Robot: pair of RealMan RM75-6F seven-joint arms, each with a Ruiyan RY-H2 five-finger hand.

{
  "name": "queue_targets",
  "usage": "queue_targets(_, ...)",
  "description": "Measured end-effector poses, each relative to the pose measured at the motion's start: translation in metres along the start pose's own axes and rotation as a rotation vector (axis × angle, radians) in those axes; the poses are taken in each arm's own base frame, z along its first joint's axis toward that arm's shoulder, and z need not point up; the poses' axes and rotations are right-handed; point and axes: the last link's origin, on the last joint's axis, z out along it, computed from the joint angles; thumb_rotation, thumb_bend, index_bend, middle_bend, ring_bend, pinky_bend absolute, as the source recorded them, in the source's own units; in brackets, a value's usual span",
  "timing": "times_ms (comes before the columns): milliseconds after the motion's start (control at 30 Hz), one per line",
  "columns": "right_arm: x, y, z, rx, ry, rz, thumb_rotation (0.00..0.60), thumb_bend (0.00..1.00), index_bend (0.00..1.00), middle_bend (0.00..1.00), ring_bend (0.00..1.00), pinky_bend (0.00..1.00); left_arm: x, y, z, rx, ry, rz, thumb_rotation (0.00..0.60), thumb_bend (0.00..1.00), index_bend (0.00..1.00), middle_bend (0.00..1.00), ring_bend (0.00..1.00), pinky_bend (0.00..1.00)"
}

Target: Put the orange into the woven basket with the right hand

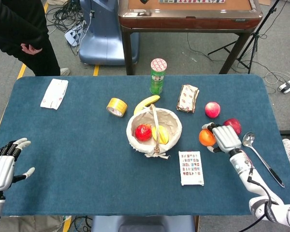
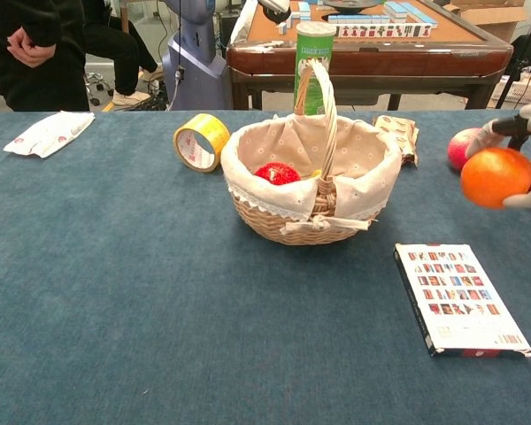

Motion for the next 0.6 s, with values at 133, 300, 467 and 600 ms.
queue_targets(133, 0.029, -0.019, 0.006, 0.061, 0.065, 0.065, 0.600, 0.33, 0.48, 0.39, 0.39, 0.65, 0.001, 0.002, 0.000, -0.010, 0.002, -0.004, 0.600, 0.17, 0.28, 0.19, 0.17, 0.23)
queue_targets(300, 0.045, -0.046, 0.019, 0.136, 0.071, 0.106, 0.600, 0.33, 0.48, 0.36, 0.39, 0.65, 0.001, 0.001, -0.001, -0.009, 0.007, -0.007, 0.600, 0.17, 0.28, 0.19, 0.17, 0.23)
queue_targets(467, 0.048, -0.065, 0.028, 0.179, 0.059, 0.113, 0.600, 0.33, 0.40, 0.31, 0.34, 0.64, 0.003, 0.001, -0.003, -0.009, 0.012, -0.012, 0.600, 0.17, 0.28, 0.19, 0.17, 0.23)
queue_targets(600, 0.046, -0.083, 0.038, 0.204, 0.029, 0.127, 0.600, 0.32, 0.24, 0.24, 0.25, 0.58, 0.006, 0.000, -0.005, -0.010, 0.022, -0.028, 0.600, 0.17, 0.28, 0.19, 0.17, 0.23)
